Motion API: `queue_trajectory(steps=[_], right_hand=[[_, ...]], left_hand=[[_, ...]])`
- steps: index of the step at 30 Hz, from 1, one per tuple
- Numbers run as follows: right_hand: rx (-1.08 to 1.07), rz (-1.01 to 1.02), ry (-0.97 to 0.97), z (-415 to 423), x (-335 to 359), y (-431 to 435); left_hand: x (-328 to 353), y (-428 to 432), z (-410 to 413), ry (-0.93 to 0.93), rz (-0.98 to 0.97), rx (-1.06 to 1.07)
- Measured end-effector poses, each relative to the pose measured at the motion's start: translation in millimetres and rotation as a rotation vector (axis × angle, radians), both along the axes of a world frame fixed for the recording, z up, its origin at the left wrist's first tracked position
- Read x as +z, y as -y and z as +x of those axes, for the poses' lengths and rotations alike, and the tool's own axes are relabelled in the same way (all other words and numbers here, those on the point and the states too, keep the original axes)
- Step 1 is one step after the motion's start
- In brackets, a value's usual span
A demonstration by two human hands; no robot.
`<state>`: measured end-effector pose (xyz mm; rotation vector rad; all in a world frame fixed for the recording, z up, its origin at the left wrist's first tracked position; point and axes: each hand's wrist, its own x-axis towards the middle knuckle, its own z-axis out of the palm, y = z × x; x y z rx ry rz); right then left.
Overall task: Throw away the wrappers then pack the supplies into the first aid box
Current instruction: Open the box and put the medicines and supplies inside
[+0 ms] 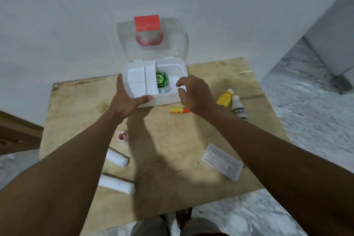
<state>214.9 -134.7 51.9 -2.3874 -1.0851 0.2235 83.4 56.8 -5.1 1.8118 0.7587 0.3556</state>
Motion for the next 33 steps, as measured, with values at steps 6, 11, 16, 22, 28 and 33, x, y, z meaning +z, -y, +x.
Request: queue_trajectory(steps=[6, 11, 16, 22, 28, 33], right_hand=[[-0.043, -0.287, -0.095, -33.3, -20.1, 66.0], [-0.131, -0.475, -0.135, -64.7, -33.2, 118.3], [-0.164, -0.661, -0.129, -85.6, -34.6, 147.7], [-0.193, -0.742, -0.125, -90.1, -41.9, 156.1], [-0.19, -0.624, -0.079, -68.1, -15.8, 122.0], [-0.134, -0.458, -0.038, -25.2, 31.2, 63.7]], left_hand=[[-0.8, -2.8, 0.6, -0.055, -0.024, -0.006], [-3.9, -4.2, 0.9, -0.098, -0.023, 0.022], [-6.7, -3.3, -0.2, -0.081, -0.038, 0.021], [-5.7, -2.0, -0.9, -0.063, -0.051, 0.026], [-0.3, 5.0, -1.6, -0.034, -0.06, 0.025], [5.6, 7.0, -4.1, -0.005, -0.088, 0.013]])
